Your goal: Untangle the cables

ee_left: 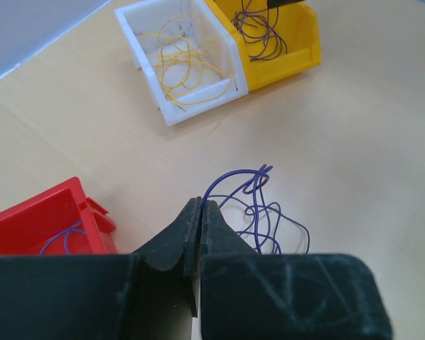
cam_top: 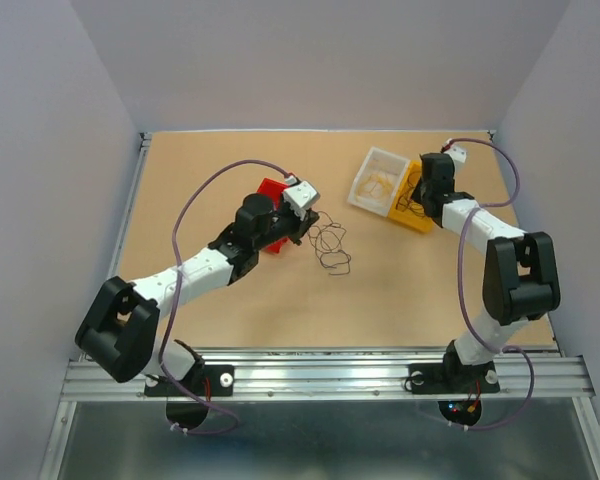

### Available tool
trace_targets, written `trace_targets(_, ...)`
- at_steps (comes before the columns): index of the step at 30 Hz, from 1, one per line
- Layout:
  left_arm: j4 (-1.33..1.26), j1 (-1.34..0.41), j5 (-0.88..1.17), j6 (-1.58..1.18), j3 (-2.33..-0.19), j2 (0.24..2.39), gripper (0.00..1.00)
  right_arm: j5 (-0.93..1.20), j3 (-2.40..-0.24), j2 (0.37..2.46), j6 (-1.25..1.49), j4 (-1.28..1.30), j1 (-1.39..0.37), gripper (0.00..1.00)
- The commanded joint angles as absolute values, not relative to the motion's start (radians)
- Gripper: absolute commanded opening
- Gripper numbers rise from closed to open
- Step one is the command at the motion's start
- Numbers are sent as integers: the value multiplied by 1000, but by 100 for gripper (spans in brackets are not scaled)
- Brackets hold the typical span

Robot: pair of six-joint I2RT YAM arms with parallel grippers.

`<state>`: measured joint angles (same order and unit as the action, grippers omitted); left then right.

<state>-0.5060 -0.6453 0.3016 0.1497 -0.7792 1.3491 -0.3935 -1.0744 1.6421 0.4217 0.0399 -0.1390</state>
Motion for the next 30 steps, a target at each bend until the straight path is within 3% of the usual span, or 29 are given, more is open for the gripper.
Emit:
trace_targets(1,-428,-684,215,189,-873,1455,0,-474,-1202,1722,394,78,-132,1)
trace_targets(8,-232,-707,137,199,-1077,1681,2,-427,-1351,1923,391,126,-132,1)
trace_targets(12,-207,-707,118,210,-1089,1694,5,-382,-1348,1942,399,123,-132,1)
trace_targets(14,-206,-706,120,221,-1080,1674,9,-373,-1335,1919,397,123,-132,7)
trace_targets(15,-207,-706,118,222,-1071,1666,15,-370,-1328,1881,393,123,-132,11)
trace_targets(16,-209,-707,123,229,-1068,1652,18,-367,-1312,1858,391,121,-132,27)
trace_targets(17,-210,-706,121,230,-1063,1646,22,-364,-1301,1836,390,121,-133,33)
trace_targets(18,-210,-706,121,229,-1058,1641,24,-361,-1290,1777,381,120,-138,45)
trace_targets(23,-206,-707,127,236,-1052,1625,33,-361,-1169,1591,339,114,-173,68)
trace_targets(24,-204,-706,138,238,-1048,1623,34,-338,-1146,1535,334,112,-192,80)
trace_targets(28,-199,-707,172,250,-1037,1600,43,-163,-987,1415,305,10,-238,100)
trace_targets(30,-199,-707,179,253,-1026,1586,46,-82,-922,1379,314,-52,-261,100)
